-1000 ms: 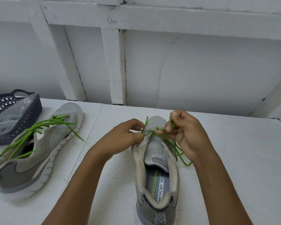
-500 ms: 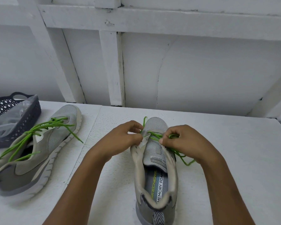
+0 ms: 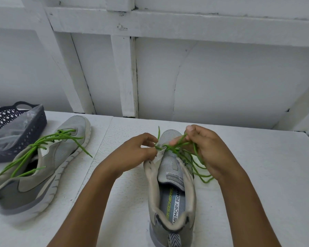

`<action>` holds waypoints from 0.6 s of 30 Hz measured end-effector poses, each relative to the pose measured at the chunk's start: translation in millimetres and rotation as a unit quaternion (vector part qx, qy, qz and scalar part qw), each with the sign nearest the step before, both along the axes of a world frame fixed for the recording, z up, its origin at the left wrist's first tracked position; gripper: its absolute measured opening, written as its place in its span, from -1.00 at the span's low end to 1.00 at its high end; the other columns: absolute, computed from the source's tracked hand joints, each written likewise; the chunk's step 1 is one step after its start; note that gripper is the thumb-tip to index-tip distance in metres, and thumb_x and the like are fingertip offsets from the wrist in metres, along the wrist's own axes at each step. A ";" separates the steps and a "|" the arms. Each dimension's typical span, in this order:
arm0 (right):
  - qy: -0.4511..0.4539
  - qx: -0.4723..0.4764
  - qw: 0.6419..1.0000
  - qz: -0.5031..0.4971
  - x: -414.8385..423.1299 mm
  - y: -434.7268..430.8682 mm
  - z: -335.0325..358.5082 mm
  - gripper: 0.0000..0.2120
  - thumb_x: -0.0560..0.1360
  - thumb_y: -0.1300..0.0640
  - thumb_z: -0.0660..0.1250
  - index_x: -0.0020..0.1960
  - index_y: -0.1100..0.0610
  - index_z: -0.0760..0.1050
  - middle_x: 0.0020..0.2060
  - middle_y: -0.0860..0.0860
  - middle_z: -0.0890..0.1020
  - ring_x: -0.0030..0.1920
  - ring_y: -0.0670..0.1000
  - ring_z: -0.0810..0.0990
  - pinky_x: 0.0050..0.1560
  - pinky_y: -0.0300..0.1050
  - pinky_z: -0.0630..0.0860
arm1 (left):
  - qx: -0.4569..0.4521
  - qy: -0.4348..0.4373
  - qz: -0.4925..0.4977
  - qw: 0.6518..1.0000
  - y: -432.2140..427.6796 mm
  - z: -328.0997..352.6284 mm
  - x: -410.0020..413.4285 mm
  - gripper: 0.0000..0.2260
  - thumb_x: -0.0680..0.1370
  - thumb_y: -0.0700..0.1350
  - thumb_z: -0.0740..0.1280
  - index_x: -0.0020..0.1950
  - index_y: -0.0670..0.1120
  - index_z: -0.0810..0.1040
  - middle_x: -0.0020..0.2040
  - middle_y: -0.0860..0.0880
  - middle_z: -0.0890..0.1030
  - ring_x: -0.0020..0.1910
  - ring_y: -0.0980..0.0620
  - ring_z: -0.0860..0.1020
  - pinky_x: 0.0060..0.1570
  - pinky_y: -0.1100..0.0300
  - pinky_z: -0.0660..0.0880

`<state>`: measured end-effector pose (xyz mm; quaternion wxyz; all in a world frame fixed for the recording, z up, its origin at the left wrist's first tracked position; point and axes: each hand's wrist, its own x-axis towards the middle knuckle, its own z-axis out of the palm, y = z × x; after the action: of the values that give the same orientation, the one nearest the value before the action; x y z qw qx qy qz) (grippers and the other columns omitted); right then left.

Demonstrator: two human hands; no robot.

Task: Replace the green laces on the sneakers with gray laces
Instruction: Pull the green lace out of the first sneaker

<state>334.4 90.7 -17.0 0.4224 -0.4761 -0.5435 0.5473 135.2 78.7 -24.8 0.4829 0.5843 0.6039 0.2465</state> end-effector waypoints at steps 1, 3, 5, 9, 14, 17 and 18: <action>0.048 -0.018 0.999 -0.012 -0.3 1.5 -0.5 -0.68 0.69 0.10 0.11 -0.22 0.16 0.37 -0.30 0.09 0.69 -0.09 0.18 0.71 0.13 0.08 0.56 | 0.000 0.001 0.000 1.000 0.4 -0.2 -0.5 -0.58 0.25 0.01 0.26 0.11 0.15 0.55 0.12 0.16 0.59 -0.12 0.23 0.59 -0.11 0.31 0.47; 0.120 -0.045 0.990 -0.049 -0.2 5.2 -2.4 -0.68 0.69 0.10 0.10 -0.22 0.16 0.31 -0.49 0.03 0.47 -0.37 0.12 0.62 -0.06 0.12 0.63 | -0.001 0.006 0.002 1.000 0.6 -0.6 -1.9 -0.58 0.25 0.02 0.26 0.11 0.17 0.54 0.13 0.18 0.58 -0.09 0.22 0.60 -0.11 0.30 0.47; 0.143 -0.066 0.983 -0.091 4.9 8.2 -3.3 -0.68 0.68 0.10 0.13 -0.24 0.14 0.28 -0.52 -0.01 0.29 -0.54 -0.01 0.36 -0.36 -0.04 0.56 | -0.001 0.007 0.004 1.000 1.3 -1.6 -2.4 -0.58 0.25 0.01 0.26 0.10 0.18 0.54 0.13 0.18 0.58 -0.04 0.21 0.59 -0.10 0.29 0.47; -0.016 -0.056 0.993 -0.105 21.6 11.0 -6.5 -0.64 0.62 0.02 0.27 -0.29 0.10 0.29 -0.49 -0.03 0.20 -0.54 -0.08 0.11 -0.52 -0.24 0.10 | -0.003 0.010 0.003 1.000 2.8 -3.4 -2.3 -0.59 0.24 0.02 0.27 0.08 0.20 0.53 0.15 0.17 0.58 0.02 0.17 0.59 -0.02 0.25 0.50; -0.364 -0.045 0.927 0.079 23.3 7.9 -19.0 -0.57 0.50 -0.20 0.38 -0.29 0.15 0.52 -0.50 -0.08 0.37 -0.45 -0.08 0.32 -0.33 -0.15 0.21 | 0.000 0.009 -0.003 1.000 3.2 -4.3 -0.7 -0.68 0.36 -0.01 0.33 0.11 0.17 0.54 0.15 0.15 0.58 0.02 0.20 0.58 -0.06 0.29 0.48; -0.302 -0.017 0.949 0.083 15.7 7.1 -19.7 -0.64 0.52 -0.11 0.39 -0.35 0.08 0.53 -0.51 -0.08 0.45 -0.46 -0.11 0.36 -0.33 -0.16 0.27 | 0.000 0.008 -0.004 1.000 3.4 -4.5 -1.3 -0.67 0.36 -0.02 0.33 0.11 0.17 0.54 0.15 0.15 0.58 0.01 0.18 0.58 -0.06 0.28 0.48; -0.241 -0.007 0.969 0.062 12.7 7.5 -19.1 -0.65 0.53 -0.07 0.39 -0.36 0.08 0.55 -0.46 -0.02 0.52 -0.41 -0.08 0.43 -0.30 -0.16 0.34 | -0.002 0.010 0.000 1.000 3.3 -4.4 -1.9 -0.62 0.30 0.01 0.30 0.11 0.18 0.54 0.15 0.15 0.58 0.02 0.17 0.58 -0.06 0.27 0.48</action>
<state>347.1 98.2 -36.1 0.2408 -0.5619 -0.6540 0.4457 133.3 82.1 -29.2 0.4786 0.5857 0.6089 0.2393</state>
